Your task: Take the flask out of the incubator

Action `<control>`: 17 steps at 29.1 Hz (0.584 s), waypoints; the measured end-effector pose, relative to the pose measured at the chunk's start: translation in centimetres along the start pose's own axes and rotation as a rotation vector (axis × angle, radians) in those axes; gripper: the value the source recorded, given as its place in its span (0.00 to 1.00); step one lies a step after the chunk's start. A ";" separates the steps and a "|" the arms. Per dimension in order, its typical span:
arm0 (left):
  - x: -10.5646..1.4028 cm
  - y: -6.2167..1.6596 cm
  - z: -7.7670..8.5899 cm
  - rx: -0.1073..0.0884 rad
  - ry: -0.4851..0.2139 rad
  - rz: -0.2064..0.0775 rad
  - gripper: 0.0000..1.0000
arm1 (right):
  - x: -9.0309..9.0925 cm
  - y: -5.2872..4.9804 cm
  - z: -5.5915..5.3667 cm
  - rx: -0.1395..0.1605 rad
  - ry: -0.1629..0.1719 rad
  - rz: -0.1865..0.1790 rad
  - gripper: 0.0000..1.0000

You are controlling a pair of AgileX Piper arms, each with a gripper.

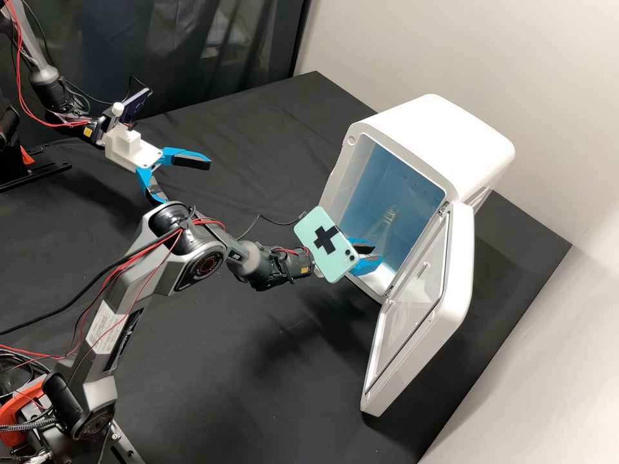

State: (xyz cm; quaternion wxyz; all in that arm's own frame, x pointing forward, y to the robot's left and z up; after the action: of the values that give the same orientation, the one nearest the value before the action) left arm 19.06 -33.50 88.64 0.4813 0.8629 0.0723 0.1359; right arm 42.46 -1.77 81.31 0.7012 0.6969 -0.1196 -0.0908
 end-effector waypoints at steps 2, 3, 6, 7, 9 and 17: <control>0.0 0.01 0.0 0.000 0.002 0.000 1.00 | -0.1 0.1 -0.3 0.003 0.009 0.002 0.00; 0.0 0.01 0.0 0.000 0.002 0.000 1.00 | -0.1 0.1 -0.5 0.003 0.014 0.001 0.00; 0.0 0.01 0.0 0.000 0.002 0.000 1.00 | -0.1 -0.3 -1.8 0.004 0.044 -0.010 0.00; 0.0 0.01 0.0 0.000 0.002 0.000 1.00 | 0.0 -0.5 -2.3 0.004 0.056 -0.015 0.00; 0.0 0.01 0.0 0.000 0.002 0.000 1.00 | 0.1 -0.7 -3.2 -0.005 0.069 -0.026 1.00; 0.1 -0.08 0.4 0.001 -0.019 -0.004 1.00 | 0.6 -0.2 -5.6 -0.018 0.053 0.012 1.00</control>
State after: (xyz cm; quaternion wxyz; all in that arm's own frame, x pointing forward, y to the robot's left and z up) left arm 19.30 -33.76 88.38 0.4817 0.8643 0.0697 0.1269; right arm 44.73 3.37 81.14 0.7108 0.6922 -0.1044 -0.0691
